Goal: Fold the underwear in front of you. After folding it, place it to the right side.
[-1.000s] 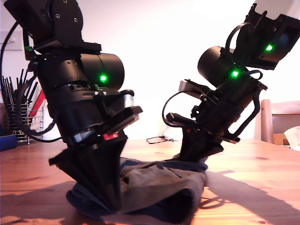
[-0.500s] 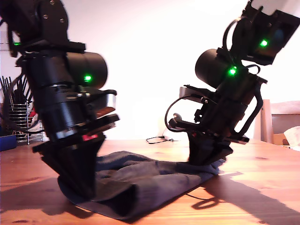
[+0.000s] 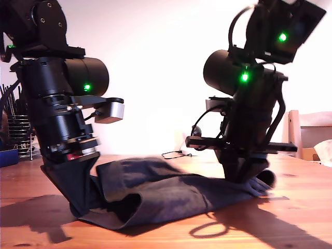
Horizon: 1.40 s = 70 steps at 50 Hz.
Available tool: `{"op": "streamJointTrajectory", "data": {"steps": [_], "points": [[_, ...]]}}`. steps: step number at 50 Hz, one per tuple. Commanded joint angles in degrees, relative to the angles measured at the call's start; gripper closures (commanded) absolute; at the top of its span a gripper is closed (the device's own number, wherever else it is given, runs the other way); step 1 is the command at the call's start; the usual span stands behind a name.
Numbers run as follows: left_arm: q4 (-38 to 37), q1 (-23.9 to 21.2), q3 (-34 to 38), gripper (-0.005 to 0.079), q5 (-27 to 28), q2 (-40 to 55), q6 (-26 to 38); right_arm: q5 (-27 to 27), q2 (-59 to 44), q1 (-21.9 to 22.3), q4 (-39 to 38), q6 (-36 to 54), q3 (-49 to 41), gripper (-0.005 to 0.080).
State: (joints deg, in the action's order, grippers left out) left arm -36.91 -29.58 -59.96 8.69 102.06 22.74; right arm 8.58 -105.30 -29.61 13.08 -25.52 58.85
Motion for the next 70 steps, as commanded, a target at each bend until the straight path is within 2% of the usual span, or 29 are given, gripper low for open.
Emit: {"op": "streamJointTrajectory", "data": {"steps": [1,7,13,17,28,35,45,52,59,70], "points": [[-0.50,0.59,1.77,0.0764,-1.62,1.55,1.09,0.96,-2.01,-0.39,-1.27,-1.11,-1.31,0.0765],[-0.35,0.61,1.44,0.0764,-0.13,1.29,0.85,0.22,-2.01,-0.83,-1.01,-1.95,0.17,0.0765],[-1.70,1.40,-0.24,0.0764,3.54,-0.13,-1.29,-3.50,-2.01,-0.85,1.77,-1.95,3.10,0.0764],[-3.89,2.08,-2.23,0.0764,4.15,-1.62,-1.95,-5.33,-2.01,-0.85,3.48,-0.57,4.98,0.0764],[-11.61,3.72,-6.19,0.0764,5.38,-4.72,-4.02,-14.29,-2.01,-0.74,8.55,3.10,8.79,0.0764],[-11.61,4.09,-6.54,0.0764,12.11,-5.46,-9.25,-16.48,-2.01,-0.74,9.11,3.63,10.05,0.0764],[-5.05,3.89,-6.45,0.0764,18.93,-5.55,-16.83,-17.86,-1.99,-0.33,10.25,7.74,12.33,0.0764],[0.85,2.01,-6.23,0.0764,19.10,-3.98,-18.27,-19.08,-1.99,0.57,10.97,12.22,14.23,0.0764],[4.28,0.55,-5.73,0.0764,18.84,-0.31,-18.71,-21.46,-1.99,2.27,15.06,16.57,16.59,0.0764],[9.09,-1.77,-5.73,0.0764,18.93,5.03,-21.88,-21.66,-1.99,5.38,16.41,18.32,17.05,0.0764]]}}
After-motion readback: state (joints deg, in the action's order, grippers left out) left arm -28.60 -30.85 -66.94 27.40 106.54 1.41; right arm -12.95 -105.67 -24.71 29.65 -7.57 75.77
